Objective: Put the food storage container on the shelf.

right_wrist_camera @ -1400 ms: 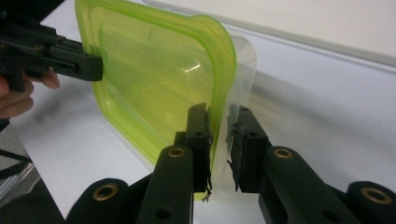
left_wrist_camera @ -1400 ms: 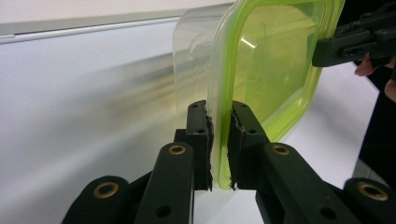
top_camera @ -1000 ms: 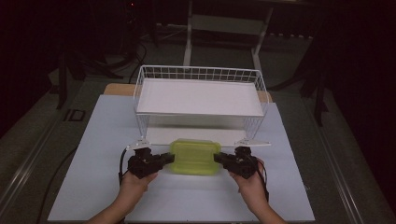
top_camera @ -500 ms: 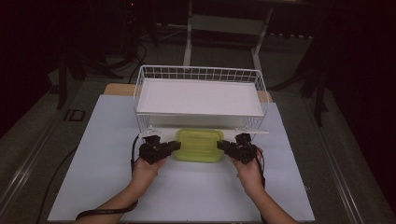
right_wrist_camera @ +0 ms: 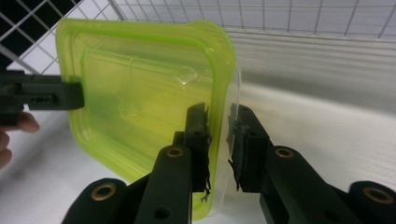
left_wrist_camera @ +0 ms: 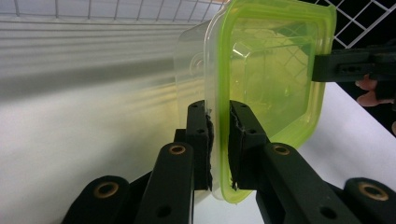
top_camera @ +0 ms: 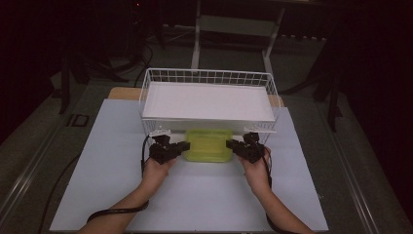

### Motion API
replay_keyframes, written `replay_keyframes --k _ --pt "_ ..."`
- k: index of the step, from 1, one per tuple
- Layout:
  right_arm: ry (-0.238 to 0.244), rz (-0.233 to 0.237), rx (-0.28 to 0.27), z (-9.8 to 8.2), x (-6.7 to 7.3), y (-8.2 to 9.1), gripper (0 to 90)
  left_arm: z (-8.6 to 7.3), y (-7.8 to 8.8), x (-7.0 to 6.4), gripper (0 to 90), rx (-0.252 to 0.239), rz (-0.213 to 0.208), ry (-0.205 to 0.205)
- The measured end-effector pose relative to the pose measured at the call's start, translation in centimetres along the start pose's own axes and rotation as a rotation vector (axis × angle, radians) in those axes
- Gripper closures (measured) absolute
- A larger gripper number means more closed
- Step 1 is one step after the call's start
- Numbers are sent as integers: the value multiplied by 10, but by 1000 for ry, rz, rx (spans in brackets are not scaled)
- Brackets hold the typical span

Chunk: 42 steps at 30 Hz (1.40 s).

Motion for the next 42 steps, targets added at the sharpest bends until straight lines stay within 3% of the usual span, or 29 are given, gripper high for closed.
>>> replay_keyframes --k 4,6,12,14,17,20,23,27,28,30,32,33,34,36,38,42 --pt "-10 1 -6 1 -3 -4 773 1 -2 1 785 -4 12 -37" --pt "-12 -4 -7 2 -3 -5 768 2 -3 2 781 -13 8 -27" --pt "-19 -26 -21 3 -4 -8 750 5 -4 6 755 -25 29 -56" --pt "-16 -53 -28 4 -4 -10 741 6 -6 7 726 -30 37 -53" --pt "39 -127 -35 3 -5 -16 661 6 -10 10 682 -26 43 -40" --pt "31 -121 -35 3 -6 -20 623 5 -14 10 636 -18 56 -62" --pt "44 -156 -36 3 -7 -23 639 6 -16 14 591 -21 64 -41" --pt "38 -168 -37 4 -6 -25 594 7 -17 15 568 -20 82 -38" --pt "36 -168 -38 4 -6 -25 562 8 -17 15 497 -17 84 -37" --pt "17 -163 -36 6 -4 -22 547 9 -16 17 459 -14 97 -42" --pt "11 -166 -35 6 -3 -19 538 11 -13 17 449 -29 79 -31" --pt "42 -161 -56 8 -5 -19 535 11 -12 16 449 -28 76 -39" --pt "9 -157 -31 6 -4 -17 536 11 -11 15 449 -26 71 -44" --pt "8 -156 -36 5 -5 -16 539 11 -10 13 448 -25 59 -44" --pt "53 -152 -62 2 -7 -14 538 10 -5 9 443 -18 52 -66" --pt "44 -138 -67 -3 -5 -8 538 8 2 6 443 -19 46 -81"
Point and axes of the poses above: each handheld gripper's, and its own axes: y roughly backward along the jaws, z roughly out of its top, x roughly to its left, the point moved 7 cm from there along -y, roughly forward along the jaws, and after that the axes turned 11 degrees about -z, right-handed, at the moved point
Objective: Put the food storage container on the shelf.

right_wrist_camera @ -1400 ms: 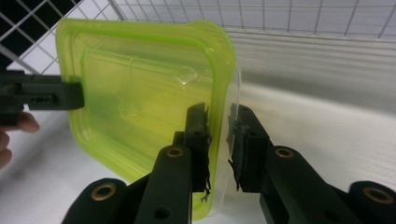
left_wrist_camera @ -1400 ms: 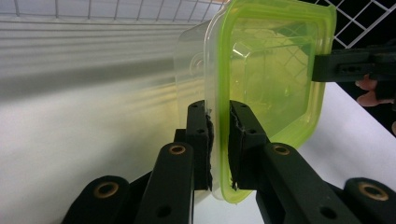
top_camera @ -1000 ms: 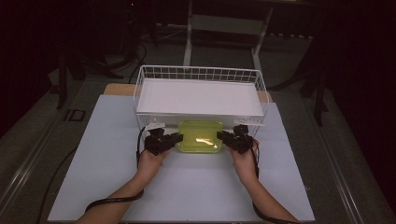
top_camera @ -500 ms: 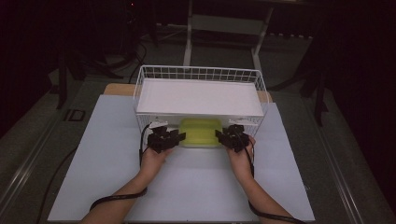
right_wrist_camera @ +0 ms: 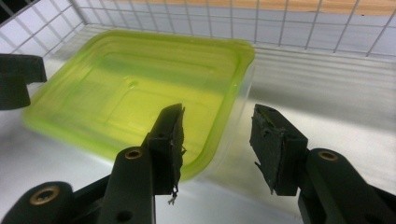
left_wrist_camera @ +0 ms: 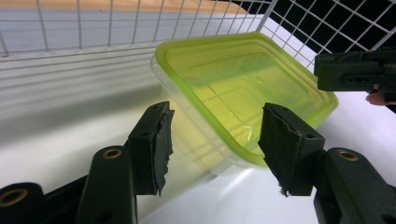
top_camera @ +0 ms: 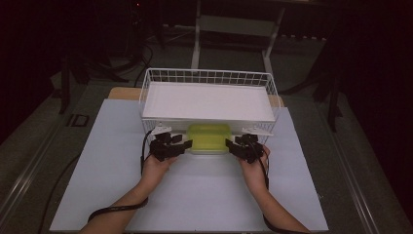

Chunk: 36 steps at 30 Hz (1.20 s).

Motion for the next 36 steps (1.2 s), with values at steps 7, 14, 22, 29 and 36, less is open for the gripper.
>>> replay_keyframes --k 7,14,22,29,36 --pt "14 29 -9 -9 12 23 551 -7 18 -7 441 3 -20 -15" --pt "47 79 25 -26 37 33 635 -16 35 -19 262 2 -126 -62" --pt "115 94 61 -38 55 29 899 -23 52 -35 9 21 -175 -143" --pt "126 93 60 -40 66 21 900 -33 73 -42 8 19 -146 -168" --pt "137 72 74 -42 71 5 900 -52 85 -50 8 34 -140 -193"
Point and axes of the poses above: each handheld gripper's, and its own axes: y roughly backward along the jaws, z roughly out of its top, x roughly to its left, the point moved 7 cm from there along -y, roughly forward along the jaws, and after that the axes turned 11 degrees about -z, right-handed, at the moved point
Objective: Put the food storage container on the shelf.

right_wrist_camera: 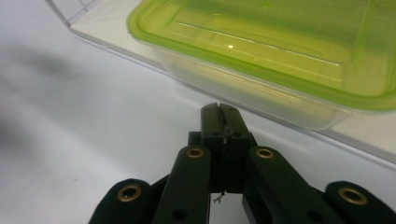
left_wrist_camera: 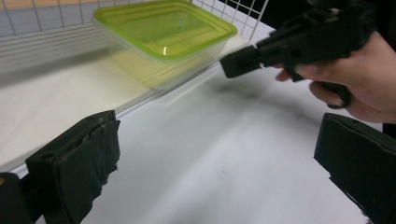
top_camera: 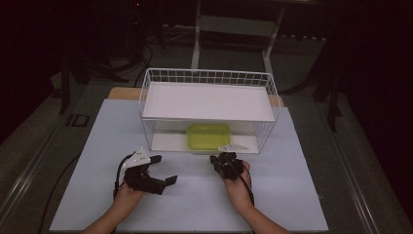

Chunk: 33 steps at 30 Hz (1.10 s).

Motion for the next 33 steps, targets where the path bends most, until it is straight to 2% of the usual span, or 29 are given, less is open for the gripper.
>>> replay_keyframes --k 3,6,9,12,17,27,33 --pt "6 -2 14 0 -1 -9 900 -4 1 -3 9 0 -31 17" --pt "-1 -16 25 0 -2 -17 900 -8 1 -2 9 1 -3 -15" --pt "-5 -28 25 3 -4 -23 900 -8 3 1 9 -18 24 -23" --pt "-10 -34 22 6 -6 -28 900 -7 5 2 9 -40 31 -23" --pt "-23 -49 13 13 -8 -37 900 -8 4 5 9 -39 62 -40" --pt "-23 -73 -5 27 -9 -51 899 -8 6 5 9 -51 74 -39" --pt "-38 -97 -19 36 -16 -58 899 -11 6 9 9 -51 77 -28"
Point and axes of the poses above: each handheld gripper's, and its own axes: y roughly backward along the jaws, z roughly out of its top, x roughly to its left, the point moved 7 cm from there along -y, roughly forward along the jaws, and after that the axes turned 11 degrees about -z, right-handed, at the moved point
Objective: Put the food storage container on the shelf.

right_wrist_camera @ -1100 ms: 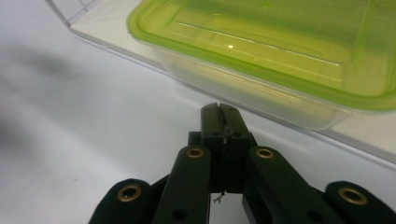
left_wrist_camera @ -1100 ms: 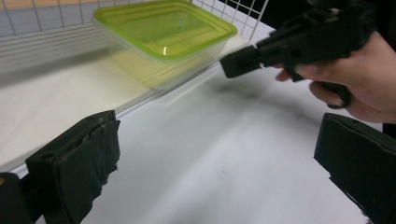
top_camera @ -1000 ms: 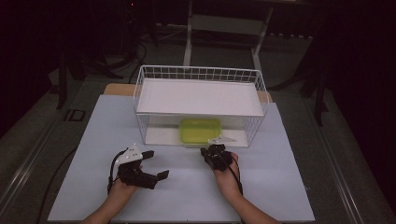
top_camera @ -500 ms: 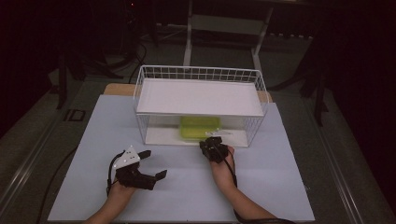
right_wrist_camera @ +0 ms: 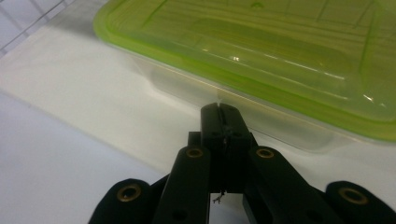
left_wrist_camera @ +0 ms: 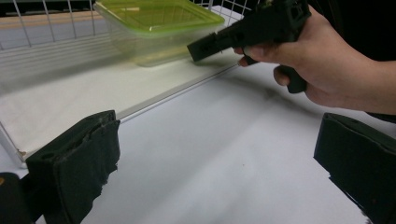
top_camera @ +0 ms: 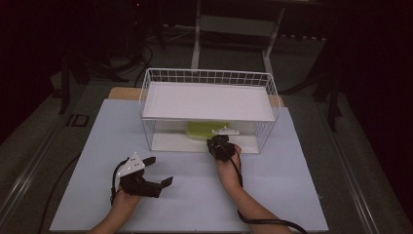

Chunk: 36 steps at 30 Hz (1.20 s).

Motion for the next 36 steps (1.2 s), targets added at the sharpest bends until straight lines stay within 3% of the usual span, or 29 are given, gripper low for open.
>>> replay_keyframes --k 5,12,19,22,28,29,30,35,36 --pt "-15 -12 -2 5 -3 -6 898 -1 0 0 9 4 3 -10" --pt "2 -14 -7 4 2 -10 888 -2 0 1 9 0 3 -3" --pt "12 10 -10 0 3 3 839 -4 -2 -1 9 13 -8 -4" --pt "-13 38 6 -6 3 10 822 -3 -3 -2 9 11 -8 -7" --pt "7 33 -15 -12 -3 22 710 -1 -6 -4 9 4 -23 -9" --pt "9 36 -23 -12 -5 25 627 0 -6 -4 9 4 -25 -10" --pt "9 36 -23 -12 -5 25 627 0 -6 -4 9 2 -32 -9" --pt "3 74 -46 -12 -5 36 533 3 -7 -5 9 3 -43 -14" --pt "4 92 -55 -15 -3 41 481 3 -8 -5 9 7 -48 -13"
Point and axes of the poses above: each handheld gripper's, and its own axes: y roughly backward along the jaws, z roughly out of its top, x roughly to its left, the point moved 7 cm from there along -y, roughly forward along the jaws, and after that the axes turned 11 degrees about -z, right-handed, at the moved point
